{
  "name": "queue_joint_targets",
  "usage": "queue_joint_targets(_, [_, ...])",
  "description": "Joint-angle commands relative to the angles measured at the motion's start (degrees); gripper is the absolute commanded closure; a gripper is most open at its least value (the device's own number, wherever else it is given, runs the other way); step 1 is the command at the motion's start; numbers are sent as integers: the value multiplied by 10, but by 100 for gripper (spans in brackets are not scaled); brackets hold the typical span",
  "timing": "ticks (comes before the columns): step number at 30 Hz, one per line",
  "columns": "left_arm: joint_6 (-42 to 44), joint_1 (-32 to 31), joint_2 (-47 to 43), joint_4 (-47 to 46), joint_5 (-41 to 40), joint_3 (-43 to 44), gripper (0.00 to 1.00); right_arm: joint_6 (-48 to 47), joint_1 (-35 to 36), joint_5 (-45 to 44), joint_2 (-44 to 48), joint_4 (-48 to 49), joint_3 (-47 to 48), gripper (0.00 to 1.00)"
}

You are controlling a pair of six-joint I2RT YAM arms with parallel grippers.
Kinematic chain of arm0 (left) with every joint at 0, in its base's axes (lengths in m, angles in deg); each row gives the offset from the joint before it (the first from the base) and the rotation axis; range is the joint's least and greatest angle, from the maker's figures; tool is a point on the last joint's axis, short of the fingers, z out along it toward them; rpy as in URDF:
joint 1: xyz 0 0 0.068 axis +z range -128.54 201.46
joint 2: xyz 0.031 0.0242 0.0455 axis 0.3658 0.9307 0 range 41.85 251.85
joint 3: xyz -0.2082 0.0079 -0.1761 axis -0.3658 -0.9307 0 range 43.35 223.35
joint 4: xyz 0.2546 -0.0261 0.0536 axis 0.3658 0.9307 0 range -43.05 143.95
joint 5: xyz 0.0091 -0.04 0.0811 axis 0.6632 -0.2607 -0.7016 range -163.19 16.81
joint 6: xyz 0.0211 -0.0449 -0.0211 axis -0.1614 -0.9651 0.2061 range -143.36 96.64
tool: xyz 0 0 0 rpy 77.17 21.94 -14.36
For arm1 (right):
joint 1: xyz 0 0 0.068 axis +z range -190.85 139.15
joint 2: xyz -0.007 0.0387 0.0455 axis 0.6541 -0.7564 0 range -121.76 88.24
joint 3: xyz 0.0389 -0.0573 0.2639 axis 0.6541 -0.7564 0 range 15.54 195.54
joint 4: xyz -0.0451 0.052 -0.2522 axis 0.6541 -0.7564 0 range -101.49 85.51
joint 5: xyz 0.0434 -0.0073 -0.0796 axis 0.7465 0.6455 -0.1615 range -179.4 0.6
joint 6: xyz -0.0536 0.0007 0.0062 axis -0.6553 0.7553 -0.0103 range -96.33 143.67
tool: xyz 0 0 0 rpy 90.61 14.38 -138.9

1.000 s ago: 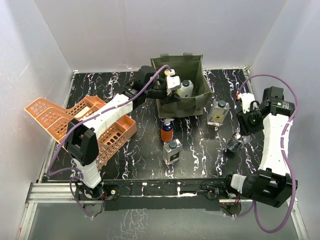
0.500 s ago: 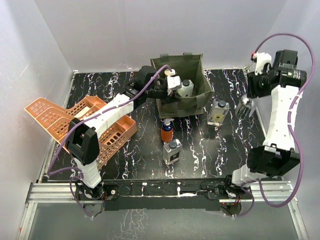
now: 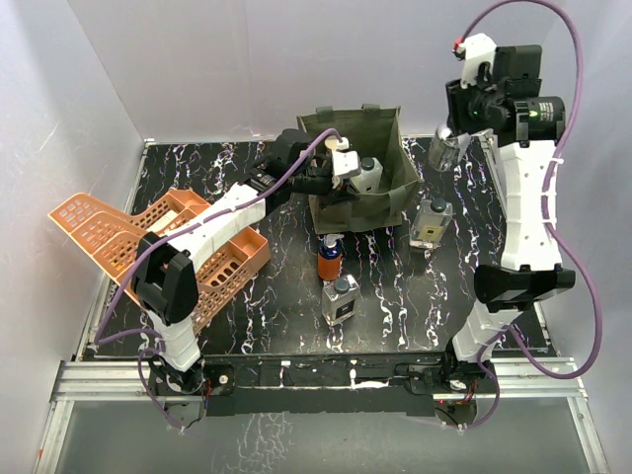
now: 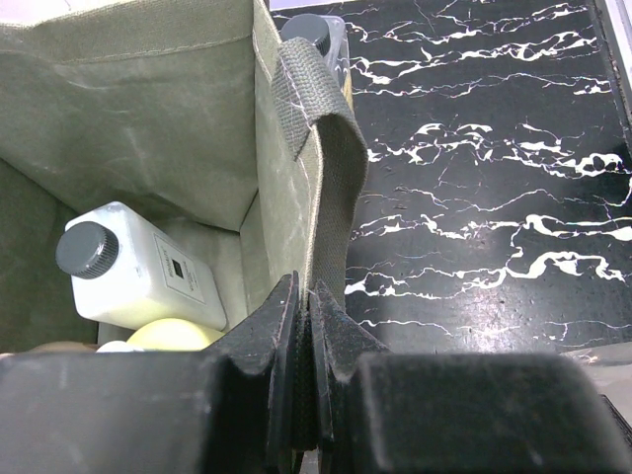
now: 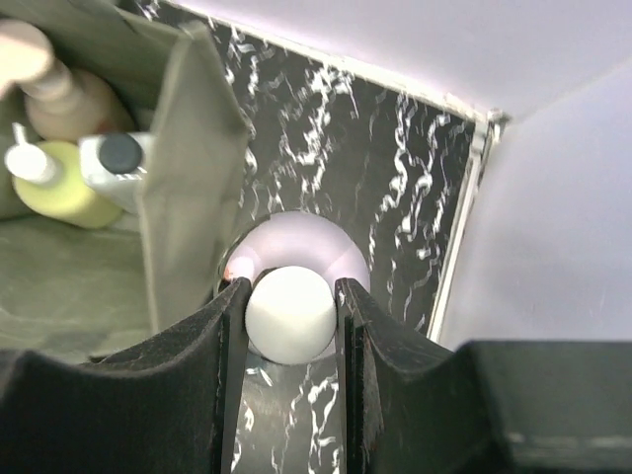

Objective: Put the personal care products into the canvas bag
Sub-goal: Place the care product in the canvas bag.

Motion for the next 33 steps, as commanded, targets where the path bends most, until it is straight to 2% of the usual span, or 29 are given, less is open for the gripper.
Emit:
queue_joint_targets(1, [14,-7,18,26,17,12,99,12,61,-40,13,146,79,92])
queue_joint_targets(9, [20,-10,23,35,14,9,99,7,140,-73,22,210,84,92])
queue_joint_targets(19, [25,-16,23,35,11,6,99,5,193,-90,25,238,89,92])
queue_joint_targets(28, [29,-19,24,38,13,7,99,13,223,-95,27,250,93,92])
queue_joint_targets(33, [31,-19,18,38,12,3,99,30,224,-83,32,251,60,92])
